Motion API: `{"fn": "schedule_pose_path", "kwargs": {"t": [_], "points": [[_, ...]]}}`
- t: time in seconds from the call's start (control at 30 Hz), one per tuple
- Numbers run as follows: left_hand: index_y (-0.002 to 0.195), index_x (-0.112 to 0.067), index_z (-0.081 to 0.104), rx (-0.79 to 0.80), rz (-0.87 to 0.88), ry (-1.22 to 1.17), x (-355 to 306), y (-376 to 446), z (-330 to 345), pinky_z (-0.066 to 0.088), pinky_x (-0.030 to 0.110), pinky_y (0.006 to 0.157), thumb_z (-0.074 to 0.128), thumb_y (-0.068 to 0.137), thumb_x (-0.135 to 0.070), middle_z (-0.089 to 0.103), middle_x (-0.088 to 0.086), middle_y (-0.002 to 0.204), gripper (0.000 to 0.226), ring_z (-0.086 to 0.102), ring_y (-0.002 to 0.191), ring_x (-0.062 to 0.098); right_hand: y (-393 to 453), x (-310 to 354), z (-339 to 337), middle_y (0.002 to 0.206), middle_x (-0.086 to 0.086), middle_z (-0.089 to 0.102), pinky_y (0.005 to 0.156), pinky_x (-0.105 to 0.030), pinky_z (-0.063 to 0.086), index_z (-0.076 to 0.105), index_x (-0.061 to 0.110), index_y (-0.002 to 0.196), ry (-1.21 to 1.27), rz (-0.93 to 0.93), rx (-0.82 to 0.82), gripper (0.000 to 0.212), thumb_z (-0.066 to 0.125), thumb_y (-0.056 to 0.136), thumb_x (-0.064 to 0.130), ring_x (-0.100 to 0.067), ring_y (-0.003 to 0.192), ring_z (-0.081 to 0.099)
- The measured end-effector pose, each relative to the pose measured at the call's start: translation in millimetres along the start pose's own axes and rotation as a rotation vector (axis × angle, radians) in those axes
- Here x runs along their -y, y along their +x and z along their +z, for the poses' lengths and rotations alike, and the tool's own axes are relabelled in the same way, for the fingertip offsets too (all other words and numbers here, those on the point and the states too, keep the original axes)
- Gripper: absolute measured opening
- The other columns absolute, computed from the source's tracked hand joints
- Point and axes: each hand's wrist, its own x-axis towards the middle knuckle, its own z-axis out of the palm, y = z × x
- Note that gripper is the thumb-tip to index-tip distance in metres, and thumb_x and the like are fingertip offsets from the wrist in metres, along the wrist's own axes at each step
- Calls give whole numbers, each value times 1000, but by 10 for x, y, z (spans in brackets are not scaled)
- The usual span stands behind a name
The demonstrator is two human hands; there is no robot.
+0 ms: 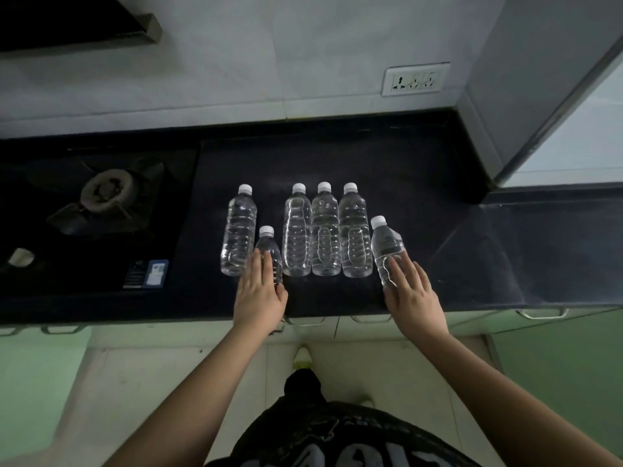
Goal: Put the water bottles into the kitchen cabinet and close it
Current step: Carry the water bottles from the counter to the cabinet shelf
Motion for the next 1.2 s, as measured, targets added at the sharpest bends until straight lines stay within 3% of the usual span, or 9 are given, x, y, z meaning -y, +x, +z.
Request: {"fn": "schedule_pose_path", "kwargs": {"t": [0.13,0.33,0.43,0.57,0.73,0.9,1.03,1.13,1.2], "points": [[156,-16,-7,-15,-12,-71,-16,-190,55,23,40,120,42,98,-35,-16,6,164,78,-9,151,21,-123,-48,20,160,-10,21,94,-51,48,28,22,152,-81,-3,43,74,62,88,33,-37,137,34],[154,-40,-2,19,-177,-224,-70,-360,51,42,44,108,63,90,-36,-3,11,162,92,10,149,31,-148,37,-50,156,-26,17,95,-48,46,12,34,154,-127,114,110,77,56,92,41,-43,129,41],[148,-51,-14,87,-250,-139,-99,-358,23,49,47,95,65,86,-46,29,19,143,101,40,125,32,-144,53,-86,156,-21,14,97,-45,45,2,38,153,-144,153,144,80,53,93,48,-39,131,39],[139,-60,-25,169,-313,-128,-131,-358,6,56,45,80,70,82,-49,39,19,132,112,58,102,33,-151,99,-91,150,-19,20,85,-43,51,-2,42,152,-145,177,157,81,54,93,45,-37,116,47],[142,-58,-22,157,-338,-206,-116,-471,-12,59,41,71,67,85,-45,41,17,128,106,62,78,26,-234,74,-84,144,-16,26,80,-42,50,0,43,152,-148,180,155,78,52,94,39,-36,112,47],[139,-59,-26,163,-366,-251,-75,-640,-50,58,36,64,64,86,-49,46,9,103,105,62,70,23,-365,1,-138,138,-14,30,78,-42,50,0,43,152,-99,178,175,78,51,93,37,-34,112,45],[144,-55,-19,146,-372,-281,-72,-772,-87,43,26,47,65,85,-47,61,6,85,103,60,61,20,-469,-21,-142,122,-20,39,80,-43,49,2,41,153,-53,171,175,79,53,93,36,-35,105,48],[149,-51,-12,127,-362,-315,-49,-947,-74,42,27,46,65,85,-42,64,4,73,100,61,56,20,-596,-52,-163,114,-19,42,75,-39,48,1,43,152,23,187,205,80,55,92,38,-32,93,50],[149,-52,-7,107,-363,-371,5,-1098,-24,50,32,52,66,83,-41,68,3,79,99,64,61,21,-708,-82,-172,115,-18,43,71,-35,45,4,43,152,55,177,212,81,57,91,39,-29,87,47]]}}
